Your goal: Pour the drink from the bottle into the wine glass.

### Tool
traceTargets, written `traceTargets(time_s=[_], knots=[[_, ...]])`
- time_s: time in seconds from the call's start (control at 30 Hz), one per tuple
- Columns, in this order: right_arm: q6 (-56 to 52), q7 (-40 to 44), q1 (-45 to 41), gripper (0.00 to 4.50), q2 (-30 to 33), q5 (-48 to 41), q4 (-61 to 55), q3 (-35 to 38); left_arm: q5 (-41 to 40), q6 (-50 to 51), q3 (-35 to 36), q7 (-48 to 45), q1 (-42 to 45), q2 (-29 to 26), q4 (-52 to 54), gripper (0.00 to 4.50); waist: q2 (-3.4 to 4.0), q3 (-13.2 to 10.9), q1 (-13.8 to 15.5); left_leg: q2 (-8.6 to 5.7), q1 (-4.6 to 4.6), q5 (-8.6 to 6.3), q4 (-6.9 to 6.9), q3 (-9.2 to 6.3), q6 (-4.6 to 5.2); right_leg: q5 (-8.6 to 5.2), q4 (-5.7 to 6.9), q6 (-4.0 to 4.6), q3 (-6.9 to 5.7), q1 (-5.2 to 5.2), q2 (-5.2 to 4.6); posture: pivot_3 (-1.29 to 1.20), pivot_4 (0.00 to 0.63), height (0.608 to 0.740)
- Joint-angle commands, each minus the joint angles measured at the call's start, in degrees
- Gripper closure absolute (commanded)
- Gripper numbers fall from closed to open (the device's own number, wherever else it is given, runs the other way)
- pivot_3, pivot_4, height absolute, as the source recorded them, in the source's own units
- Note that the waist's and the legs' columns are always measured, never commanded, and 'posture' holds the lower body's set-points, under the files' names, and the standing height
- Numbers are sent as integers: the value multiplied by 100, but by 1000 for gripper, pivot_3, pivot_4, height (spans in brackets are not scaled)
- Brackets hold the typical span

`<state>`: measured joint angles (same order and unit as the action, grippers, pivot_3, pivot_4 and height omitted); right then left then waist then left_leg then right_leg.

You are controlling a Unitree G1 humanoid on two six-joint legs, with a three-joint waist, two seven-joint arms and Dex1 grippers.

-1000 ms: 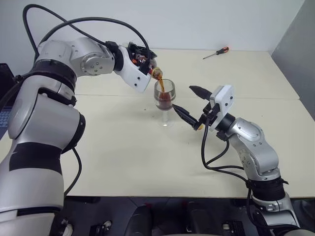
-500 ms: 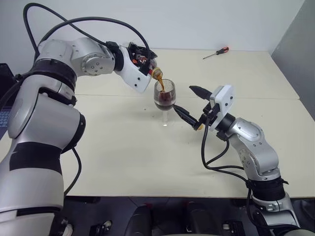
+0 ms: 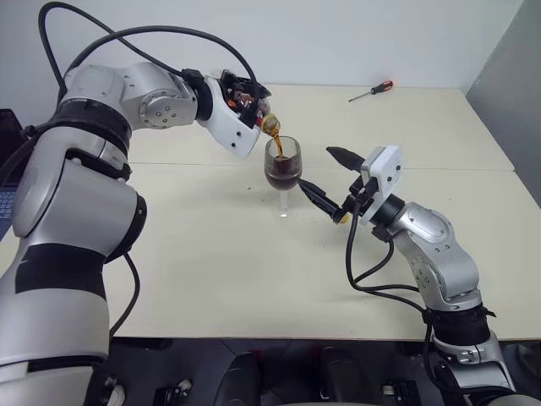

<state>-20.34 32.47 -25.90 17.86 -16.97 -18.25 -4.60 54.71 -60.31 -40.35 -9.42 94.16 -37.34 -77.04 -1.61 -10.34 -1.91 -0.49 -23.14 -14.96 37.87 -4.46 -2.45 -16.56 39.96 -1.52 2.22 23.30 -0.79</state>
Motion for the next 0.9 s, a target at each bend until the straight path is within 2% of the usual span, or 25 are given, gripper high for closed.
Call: traceTargets(time_s=[0.03, 0.23, 0.57, 0.77, 0.9], knots=[[148, -6, -64, 0, 39, -27, -96, 125, -24, 37, 23, 118, 304, -29, 32, 1925, 0, 0, 0, 0, 0, 0, 0, 0, 0, 0, 0, 0, 0, 0, 0, 0, 150, 740], [161, 7, -81, 0, 48, -29, -65, 134, -83, 50, 70, 66, 273, -14, 18, 1925, 0, 0, 0, 0, 0, 0, 0, 0, 0, 0, 0, 0, 0, 0, 0, 0, 150, 740], [199, 18, -133, 0, 63, -17, 30, 155, -980, -97, 658, -956, -107, 19, -23, 1925, 0, 0, -3, 0, 1, 0, 1, 2, 0, 0, 1, 0, 1, 0, 0, 0, 150, 740], [201, 11, -124, 0, 83, -28, 25, 160, -2131, -19, 1505, -2213, -481, 120, -1, 1925, 0, 0, -10, 1, 0, 1, 3, 1, -1, 0, 2, 0, 0, 0, 0, 0, 150, 740], [193, 3, -117, 0, 83, -33, 19, 160, -3310, 478, 2392, -3462, -782, 311, 86, 1925, 0, 0, -16, 1, 0, 1, 5, 1, -1, 0, 3, 0, -1, 0, 0, 0, 150, 740]])
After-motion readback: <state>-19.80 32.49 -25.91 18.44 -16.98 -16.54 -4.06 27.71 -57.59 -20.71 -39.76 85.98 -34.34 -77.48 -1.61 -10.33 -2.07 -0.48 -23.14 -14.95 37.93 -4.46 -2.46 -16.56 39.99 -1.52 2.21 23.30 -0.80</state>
